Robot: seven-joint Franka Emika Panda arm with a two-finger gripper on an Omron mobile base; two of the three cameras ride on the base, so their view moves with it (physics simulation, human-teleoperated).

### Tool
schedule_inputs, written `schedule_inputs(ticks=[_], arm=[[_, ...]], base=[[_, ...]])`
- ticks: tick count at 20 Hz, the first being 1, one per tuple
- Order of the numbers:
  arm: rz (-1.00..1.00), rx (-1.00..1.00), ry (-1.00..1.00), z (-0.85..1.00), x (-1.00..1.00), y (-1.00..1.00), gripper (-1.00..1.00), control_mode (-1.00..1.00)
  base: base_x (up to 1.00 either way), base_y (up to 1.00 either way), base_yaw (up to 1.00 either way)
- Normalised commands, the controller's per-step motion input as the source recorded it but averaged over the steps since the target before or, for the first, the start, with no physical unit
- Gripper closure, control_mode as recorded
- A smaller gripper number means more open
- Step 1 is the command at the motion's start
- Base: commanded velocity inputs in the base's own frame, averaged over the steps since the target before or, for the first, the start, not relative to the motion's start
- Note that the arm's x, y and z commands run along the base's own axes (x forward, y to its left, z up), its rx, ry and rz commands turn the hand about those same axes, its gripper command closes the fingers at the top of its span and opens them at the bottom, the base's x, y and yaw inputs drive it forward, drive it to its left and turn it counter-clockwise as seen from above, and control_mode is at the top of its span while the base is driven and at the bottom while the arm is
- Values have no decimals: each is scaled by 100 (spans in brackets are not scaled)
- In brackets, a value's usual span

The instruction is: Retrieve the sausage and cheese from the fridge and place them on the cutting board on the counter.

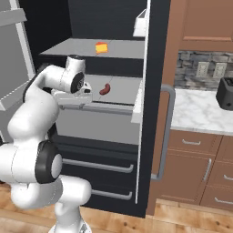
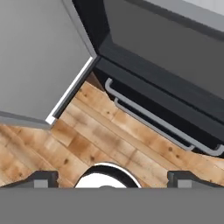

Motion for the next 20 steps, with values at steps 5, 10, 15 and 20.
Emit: schedule_inputs(ticks=[5,10,15,20], arm=[[-25,-15,-24,42,-29,-46,-100,-100],[-28,0,-18,52,-9,-1,-100,-100],[-18,0,-4,57,-11,-13,-100,-100],[-2,0,-10,33,-17,-22,-100,-100]], base=[[0,0,0],[0,0,0],[0,0,0],[0,0,0]])
